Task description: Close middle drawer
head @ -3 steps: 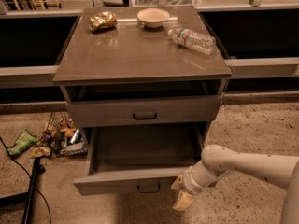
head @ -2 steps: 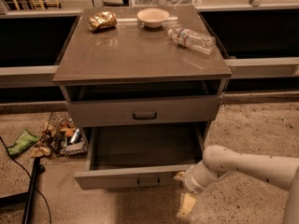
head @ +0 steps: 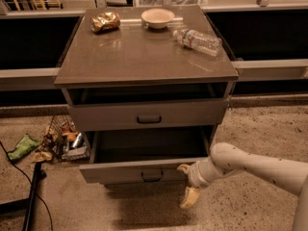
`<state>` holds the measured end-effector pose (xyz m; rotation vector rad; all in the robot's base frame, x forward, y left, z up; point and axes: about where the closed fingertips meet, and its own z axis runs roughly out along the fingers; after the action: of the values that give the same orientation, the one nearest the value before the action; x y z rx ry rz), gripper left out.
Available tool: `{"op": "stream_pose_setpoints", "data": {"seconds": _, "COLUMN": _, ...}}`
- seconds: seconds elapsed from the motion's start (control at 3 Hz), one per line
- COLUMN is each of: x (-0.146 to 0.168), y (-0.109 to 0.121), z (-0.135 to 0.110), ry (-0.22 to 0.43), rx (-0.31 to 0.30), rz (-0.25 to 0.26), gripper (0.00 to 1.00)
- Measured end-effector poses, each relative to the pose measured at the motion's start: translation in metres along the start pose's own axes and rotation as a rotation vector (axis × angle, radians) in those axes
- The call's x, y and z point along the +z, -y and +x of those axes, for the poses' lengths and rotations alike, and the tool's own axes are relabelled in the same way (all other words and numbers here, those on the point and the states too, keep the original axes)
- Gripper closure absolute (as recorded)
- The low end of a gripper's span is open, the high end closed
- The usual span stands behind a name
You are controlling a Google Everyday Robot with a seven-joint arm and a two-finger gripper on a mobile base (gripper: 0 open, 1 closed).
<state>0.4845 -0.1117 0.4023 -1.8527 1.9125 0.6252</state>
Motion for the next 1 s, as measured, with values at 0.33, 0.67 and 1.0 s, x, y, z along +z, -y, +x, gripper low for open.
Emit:
{"op": "stream_pose_setpoints", "data": {"seconds": 0.33, "x": -0.009, "y": 0.03, "z": -0.004, "ry": 0.018, "rx": -0.065, "rz": 0.063, "gripper": 0.38}}
{"op": "stream_pose_setpoints", "data": {"seconds": 0.67, "x": -0.014, "y": 0.057, "z": -0.003, "ry": 0.037, "rx": -0.096, "rz": 0.111, "gripper": 0.62}}
{"op": "stream_pose_setpoints", "data": {"seconds": 1.0, "x": -0.018, "y": 0.081, "z": 0.001, "ry": 0.041, "rx": -0.088, "rz": 0.154, "gripper": 0.58}}
